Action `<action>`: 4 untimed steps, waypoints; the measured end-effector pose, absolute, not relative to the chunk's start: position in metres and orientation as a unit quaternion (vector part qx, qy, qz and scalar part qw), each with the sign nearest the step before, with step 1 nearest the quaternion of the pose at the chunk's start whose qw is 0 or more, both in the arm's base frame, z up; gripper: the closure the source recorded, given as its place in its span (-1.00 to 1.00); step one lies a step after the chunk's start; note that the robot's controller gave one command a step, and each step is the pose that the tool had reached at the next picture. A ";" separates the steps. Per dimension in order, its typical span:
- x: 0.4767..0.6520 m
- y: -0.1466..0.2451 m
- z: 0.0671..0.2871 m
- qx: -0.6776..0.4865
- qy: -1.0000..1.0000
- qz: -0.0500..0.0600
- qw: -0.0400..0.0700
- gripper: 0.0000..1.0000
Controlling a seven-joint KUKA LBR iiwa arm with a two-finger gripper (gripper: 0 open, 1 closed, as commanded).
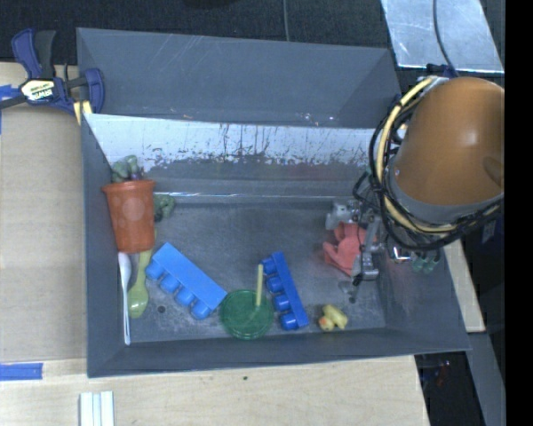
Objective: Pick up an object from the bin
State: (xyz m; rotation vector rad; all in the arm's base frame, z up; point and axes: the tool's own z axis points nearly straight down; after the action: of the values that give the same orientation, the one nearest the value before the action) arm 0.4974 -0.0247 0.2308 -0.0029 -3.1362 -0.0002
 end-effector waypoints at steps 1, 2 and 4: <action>0.501 -0.025 0.234 -0.001 -1.000 0.000 -0.003 -1.00; 0.545 -0.038 0.152 -0.002 -1.000 0.000 -0.005 -1.00; 0.594 -0.070 0.149 0.049 -0.999 0.001 -0.007 -1.00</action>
Offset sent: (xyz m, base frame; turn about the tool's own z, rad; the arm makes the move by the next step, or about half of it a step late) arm 0.0702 -0.0211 -0.1312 0.0036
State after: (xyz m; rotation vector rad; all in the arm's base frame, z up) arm 0.5935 -0.0695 0.1492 0.1533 -3.1523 0.0017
